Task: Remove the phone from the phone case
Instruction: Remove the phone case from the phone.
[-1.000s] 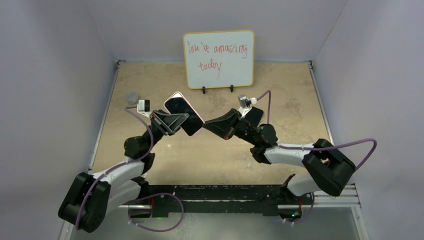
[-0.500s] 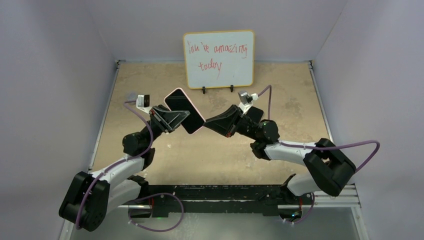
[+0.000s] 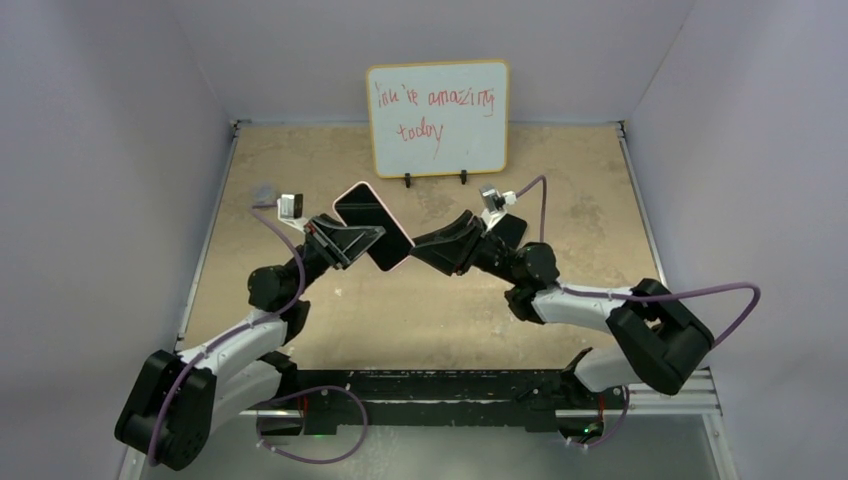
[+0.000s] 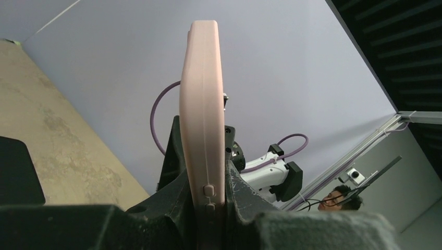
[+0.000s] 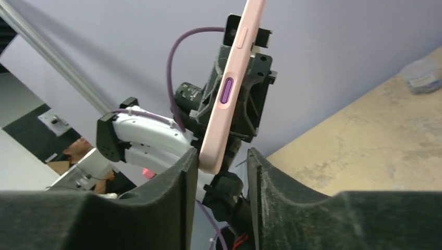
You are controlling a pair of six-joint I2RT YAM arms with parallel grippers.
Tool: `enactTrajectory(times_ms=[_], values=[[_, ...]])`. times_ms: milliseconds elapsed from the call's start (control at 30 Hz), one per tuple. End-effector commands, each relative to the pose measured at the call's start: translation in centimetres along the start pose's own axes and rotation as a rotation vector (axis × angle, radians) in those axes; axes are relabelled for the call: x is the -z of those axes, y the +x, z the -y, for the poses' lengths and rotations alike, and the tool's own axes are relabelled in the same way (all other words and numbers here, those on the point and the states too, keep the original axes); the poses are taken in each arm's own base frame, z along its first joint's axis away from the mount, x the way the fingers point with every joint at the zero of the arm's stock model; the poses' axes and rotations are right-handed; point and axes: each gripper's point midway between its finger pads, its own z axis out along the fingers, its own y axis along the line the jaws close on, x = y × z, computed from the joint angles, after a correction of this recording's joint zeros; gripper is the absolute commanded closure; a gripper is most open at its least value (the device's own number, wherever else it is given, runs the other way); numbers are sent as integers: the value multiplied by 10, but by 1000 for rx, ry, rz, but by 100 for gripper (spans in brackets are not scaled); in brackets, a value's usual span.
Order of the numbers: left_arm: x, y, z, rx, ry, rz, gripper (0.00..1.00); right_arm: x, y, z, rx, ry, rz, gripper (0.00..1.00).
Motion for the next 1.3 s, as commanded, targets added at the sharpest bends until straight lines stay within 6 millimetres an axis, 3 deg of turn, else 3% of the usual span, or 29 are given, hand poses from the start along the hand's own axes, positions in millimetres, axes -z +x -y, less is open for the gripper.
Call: enactTrajectory(times_ms=[0,233,400,567,1267], values=[[-7,7,25,-74,63,-60,100,0,-15,9,111,66,34,56],[-14,17,20,-131,47,-248,100,16,20,11,237,90,-291,46],[-15,20,20,-201,40,-325,100,40,32,8,349,135,-483,42],[-15,23,21,-271,34,-384,100,52,41,-3,384,86,-611,42],[-15,26,24,-360,57,-450,100,25,33,-14,371,-47,-633,54]])
